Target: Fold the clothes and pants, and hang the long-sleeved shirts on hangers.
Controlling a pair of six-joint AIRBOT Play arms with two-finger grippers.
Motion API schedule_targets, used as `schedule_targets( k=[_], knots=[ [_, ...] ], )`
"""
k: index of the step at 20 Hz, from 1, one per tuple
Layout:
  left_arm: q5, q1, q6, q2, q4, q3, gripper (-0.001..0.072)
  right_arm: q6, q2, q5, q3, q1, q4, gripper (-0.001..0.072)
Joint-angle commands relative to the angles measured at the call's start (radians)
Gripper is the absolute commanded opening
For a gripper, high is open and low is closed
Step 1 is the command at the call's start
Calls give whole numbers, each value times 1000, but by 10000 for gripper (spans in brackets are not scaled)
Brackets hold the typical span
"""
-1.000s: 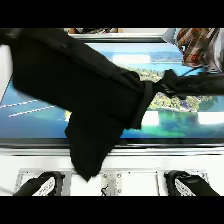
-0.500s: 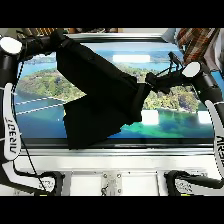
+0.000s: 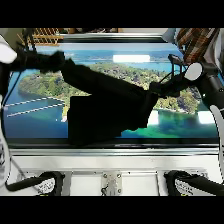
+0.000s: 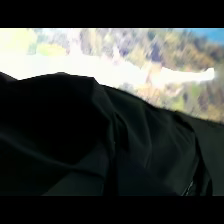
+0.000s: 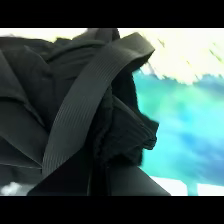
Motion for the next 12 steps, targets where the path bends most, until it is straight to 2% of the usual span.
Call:
schedule_targets(
  k=[1, 6, 12],
  knots=[
    [24, -16, -3, 203, 46, -370, 9, -6, 59, 58, -110, 50, -59, 17],
    [77, -16, -4, 402, 39, -802, 10, 8, 123, 108, -309, 113, -58, 18],
    [162, 10, -3, 525, 40, -1054, 9, 9, 136, 143, -436, 205, -27, 18]
  ],
)
